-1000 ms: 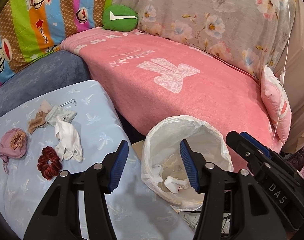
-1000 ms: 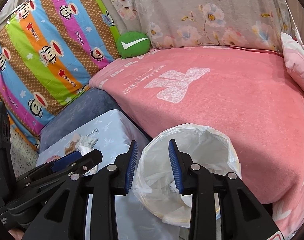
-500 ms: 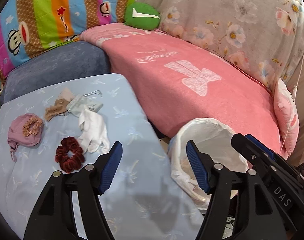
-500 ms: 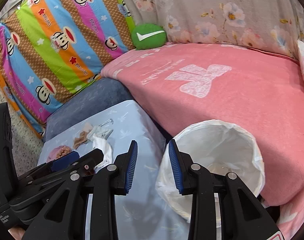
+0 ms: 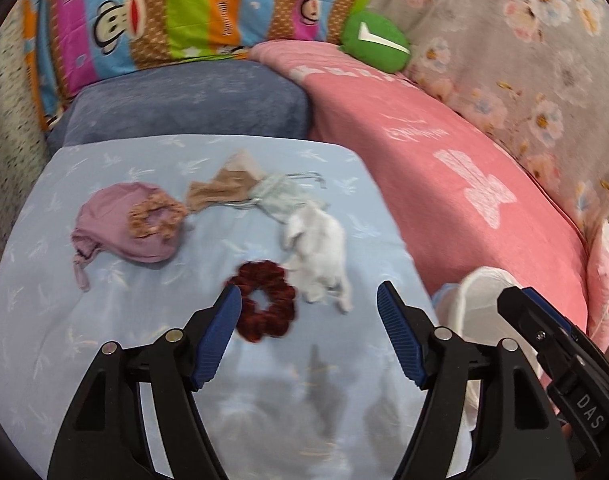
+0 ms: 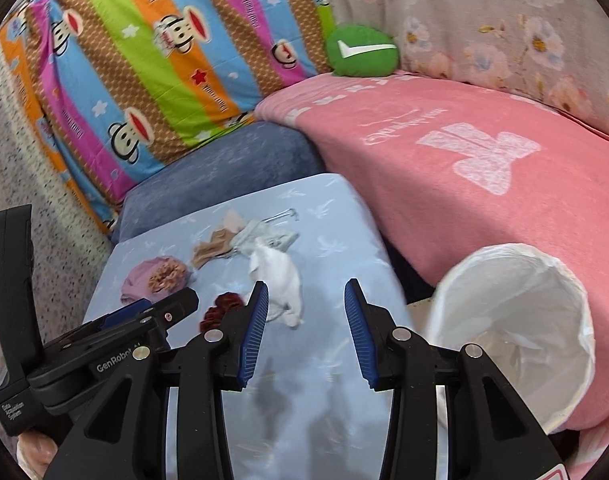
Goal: Collect trash
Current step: 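Grasp the mauve drawstring pouch with the left tool while the right tool grasps the tan scrunchie, then carry the mauve pouch and tan scrunchie over the white bin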
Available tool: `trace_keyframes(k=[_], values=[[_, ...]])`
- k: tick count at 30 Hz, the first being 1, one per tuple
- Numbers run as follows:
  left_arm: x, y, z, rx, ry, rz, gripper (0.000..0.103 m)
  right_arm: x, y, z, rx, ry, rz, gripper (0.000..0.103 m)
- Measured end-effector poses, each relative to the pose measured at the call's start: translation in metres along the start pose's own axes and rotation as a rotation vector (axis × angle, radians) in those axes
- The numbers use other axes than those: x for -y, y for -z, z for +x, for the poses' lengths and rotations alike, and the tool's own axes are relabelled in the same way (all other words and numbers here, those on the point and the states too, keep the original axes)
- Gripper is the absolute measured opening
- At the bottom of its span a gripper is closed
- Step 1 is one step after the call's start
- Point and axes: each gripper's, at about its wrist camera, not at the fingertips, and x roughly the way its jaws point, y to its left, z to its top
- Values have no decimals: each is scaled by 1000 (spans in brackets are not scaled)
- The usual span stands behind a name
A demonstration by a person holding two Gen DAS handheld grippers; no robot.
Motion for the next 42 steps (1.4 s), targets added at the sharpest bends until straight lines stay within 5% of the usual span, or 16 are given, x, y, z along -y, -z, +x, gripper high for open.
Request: trace_keyframes(k=[7, 17, 29, 32, 37, 42], values=[[-73, -9, 2, 8, -96, -103, 78, -60, -5, 36, -50, -64, -63, 40], [-174, -35, 26, -9, -198, -238, 78, -139, -15, 122, -151, -135, -103, 40], [-213, -48, 86, -87, -177, -269, 77, -182, -15, 233, -289, -169, -43, 40], [-213, -44, 98, -112, -161, -259, 69, -183, -5, 250, -333, -174, -37, 38], [-209, -39, 106, -127, -150, -234, 52, -184, 8, 266, -382, -187, -36, 14], [-201, -40, 104, -135, -116, -224, 28, -180, 11, 259, -373, -188, -35, 11]])
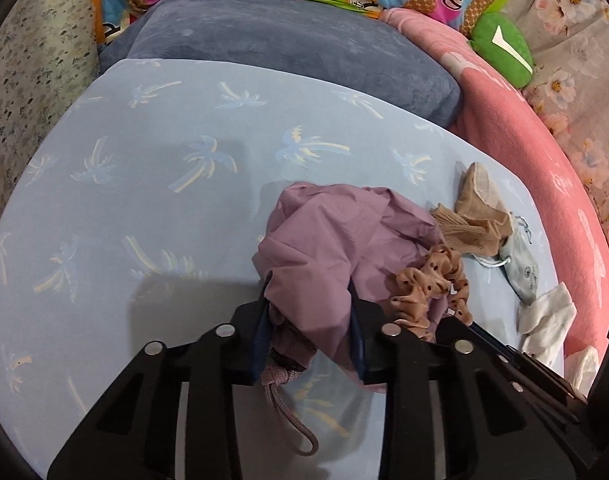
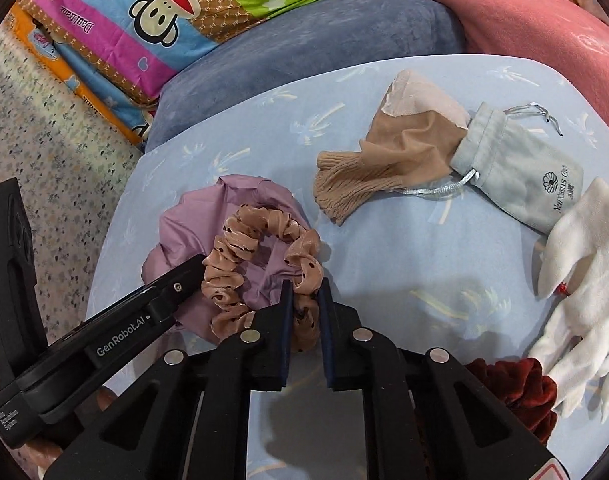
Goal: Collect trash
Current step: 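Carry the mauve pouch and tan scrunchie over the white bin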
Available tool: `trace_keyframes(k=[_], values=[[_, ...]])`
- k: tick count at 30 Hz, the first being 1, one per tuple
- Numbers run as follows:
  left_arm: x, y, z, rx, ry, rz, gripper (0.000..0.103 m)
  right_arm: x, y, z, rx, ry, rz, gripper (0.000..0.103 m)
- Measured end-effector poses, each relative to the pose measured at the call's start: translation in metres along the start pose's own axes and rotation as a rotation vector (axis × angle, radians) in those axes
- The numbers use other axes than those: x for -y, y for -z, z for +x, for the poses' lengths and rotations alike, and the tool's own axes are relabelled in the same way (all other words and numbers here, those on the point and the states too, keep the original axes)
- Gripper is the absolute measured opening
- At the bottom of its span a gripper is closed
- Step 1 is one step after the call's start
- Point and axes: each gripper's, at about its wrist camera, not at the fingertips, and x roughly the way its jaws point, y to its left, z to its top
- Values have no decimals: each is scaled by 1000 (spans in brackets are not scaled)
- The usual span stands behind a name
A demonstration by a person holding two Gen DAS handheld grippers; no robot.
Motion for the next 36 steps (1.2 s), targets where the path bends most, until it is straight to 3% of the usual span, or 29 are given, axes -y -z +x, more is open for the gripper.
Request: trace_keyframes(k=[7, 23, 36], values=[[21, 1, -29, 44, 15, 29, 23, 8, -2, -53, 98, 3, 9, 10], [133, 24, -134, 225, 133, 218, 22, 63, 19, -228, 365, 12, 72, 10], [232, 72, -161, 243, 229, 397, 22, 144, 60, -324, 491, 70, 156, 10]])
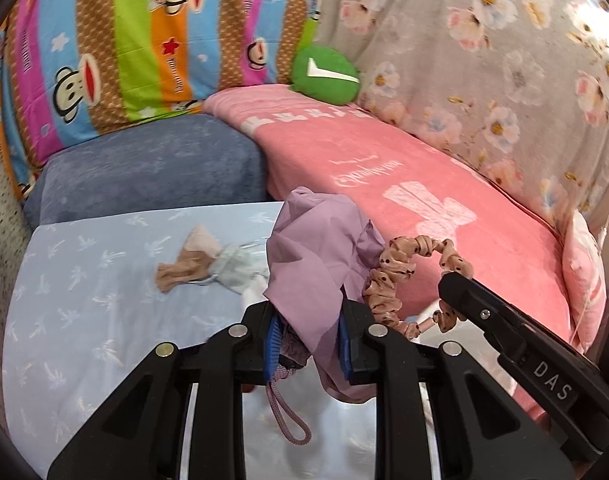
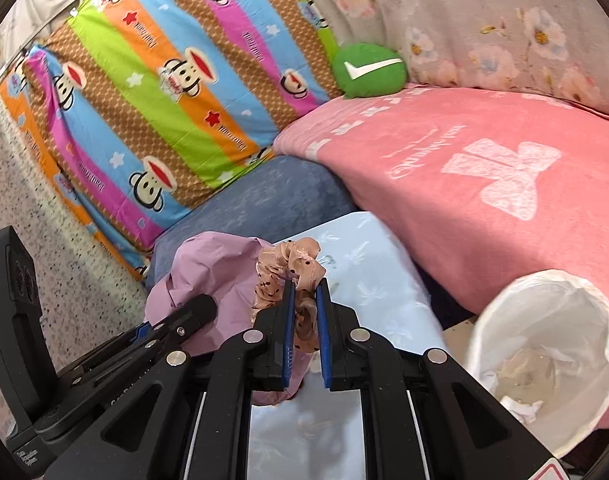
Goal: Collect trash
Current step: 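Carry the mauve pouch and tan scrunchie over the white bin, then open both tools to drop the pouch and scrunchie into the bin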
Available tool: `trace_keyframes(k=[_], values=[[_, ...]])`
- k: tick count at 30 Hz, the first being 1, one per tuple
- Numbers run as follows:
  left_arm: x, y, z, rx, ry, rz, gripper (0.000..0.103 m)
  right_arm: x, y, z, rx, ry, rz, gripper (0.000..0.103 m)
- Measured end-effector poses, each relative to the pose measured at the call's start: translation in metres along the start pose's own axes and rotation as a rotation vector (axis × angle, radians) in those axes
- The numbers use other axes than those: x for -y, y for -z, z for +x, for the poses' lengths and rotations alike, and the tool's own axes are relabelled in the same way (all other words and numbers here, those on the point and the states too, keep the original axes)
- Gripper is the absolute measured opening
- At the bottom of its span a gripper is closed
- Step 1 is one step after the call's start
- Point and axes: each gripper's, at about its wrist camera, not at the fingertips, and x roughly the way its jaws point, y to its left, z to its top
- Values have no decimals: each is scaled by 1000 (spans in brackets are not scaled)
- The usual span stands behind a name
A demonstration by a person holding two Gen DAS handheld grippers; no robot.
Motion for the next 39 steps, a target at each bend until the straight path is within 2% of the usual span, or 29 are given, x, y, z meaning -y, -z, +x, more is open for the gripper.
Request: trace_keyframes(k=[12, 22, 35, 39], values=[[80, 10, 9, -26, 81, 118, 22, 84, -1, -52, 62, 81, 95, 10], [131, 22, 22, -66, 133, 188, 23, 140, 7, -75, 83, 149, 176, 10], [179, 33, 41, -127, 192, 240, 25, 186, 18, -88, 87, 220, 250, 11], [186, 34, 49, -148, 205, 231, 29, 195, 19, -90, 86, 239, 256, 16]])
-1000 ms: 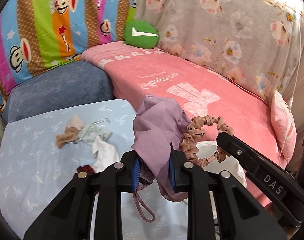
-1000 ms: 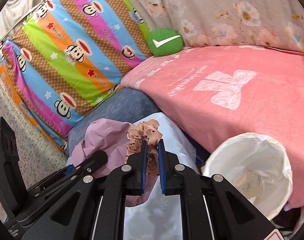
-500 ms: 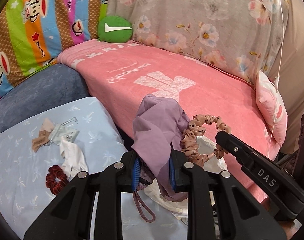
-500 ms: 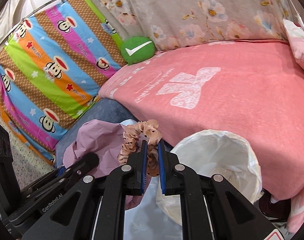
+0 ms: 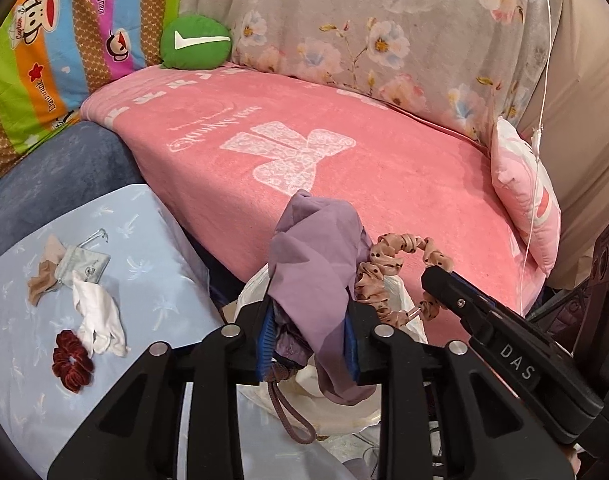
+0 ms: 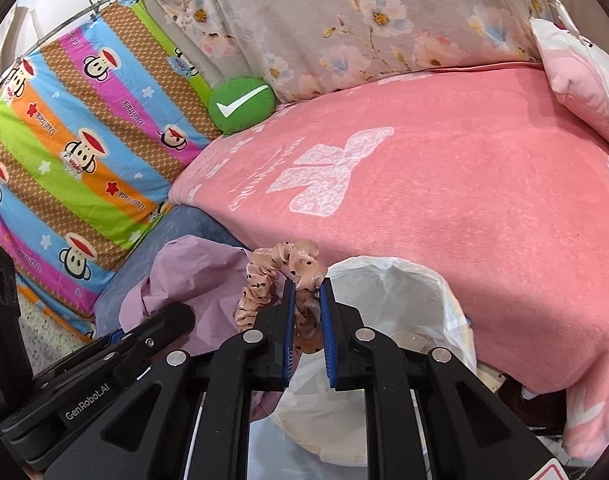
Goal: Collect trash
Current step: 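Open both tools to drop the pouch and scrunchie into the bin, then move both tools back over the remaining items on the table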
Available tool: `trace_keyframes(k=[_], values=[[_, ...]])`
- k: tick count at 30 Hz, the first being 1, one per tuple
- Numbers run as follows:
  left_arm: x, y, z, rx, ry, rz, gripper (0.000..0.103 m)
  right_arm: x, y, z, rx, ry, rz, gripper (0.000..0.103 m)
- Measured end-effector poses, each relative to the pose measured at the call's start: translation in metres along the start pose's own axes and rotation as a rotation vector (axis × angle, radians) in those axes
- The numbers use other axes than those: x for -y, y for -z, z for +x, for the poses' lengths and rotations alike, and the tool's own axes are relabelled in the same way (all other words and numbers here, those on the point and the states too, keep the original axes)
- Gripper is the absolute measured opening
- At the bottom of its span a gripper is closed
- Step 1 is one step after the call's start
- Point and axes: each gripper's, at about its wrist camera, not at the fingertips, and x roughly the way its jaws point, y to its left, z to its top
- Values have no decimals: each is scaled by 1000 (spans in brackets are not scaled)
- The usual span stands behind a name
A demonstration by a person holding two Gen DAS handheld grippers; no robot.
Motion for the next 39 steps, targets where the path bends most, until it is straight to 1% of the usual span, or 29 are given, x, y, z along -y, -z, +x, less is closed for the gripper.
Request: trace_keyframes(k=[1, 2, 3, 5, 7, 16, 20, 28, 33, 39], values=[[1, 0, 1, -1, 0, 1, 32, 2, 0, 0, 2, 3, 2, 16], [3, 0, 2, -1, -2, 2, 38, 3, 0, 0, 3, 4, 2, 16], [3, 0, 2, 4, -6, 3, 42, 3, 0, 1, 2, 7, 1, 16], [5, -1, 2, 17, -18, 5, 58, 3, 0, 2, 0, 12, -6, 17], [6, -2, 2, 26, -23, 6, 62, 2, -1, 3, 0, 17, -13, 21], [-2, -2, 10, 9, -43, -8, 63, -3, 0, 8, -10, 27, -44, 26], [-6, 0, 10, 6, -52, -14, 63, -7, 3, 12, -23, 38, -64, 27], [-17, 5, 11, -1, -68, -32, 63, -15, 10, 21, -54, 34, -85, 27], [-31, 12, 11, -11, -85, -60, 63, -25, 17, 28, -73, 28, -102, 27], [-55, 20, 7, -18, -116, -101, 63, -44, 26, 41, -101, 13, -131, 32]])
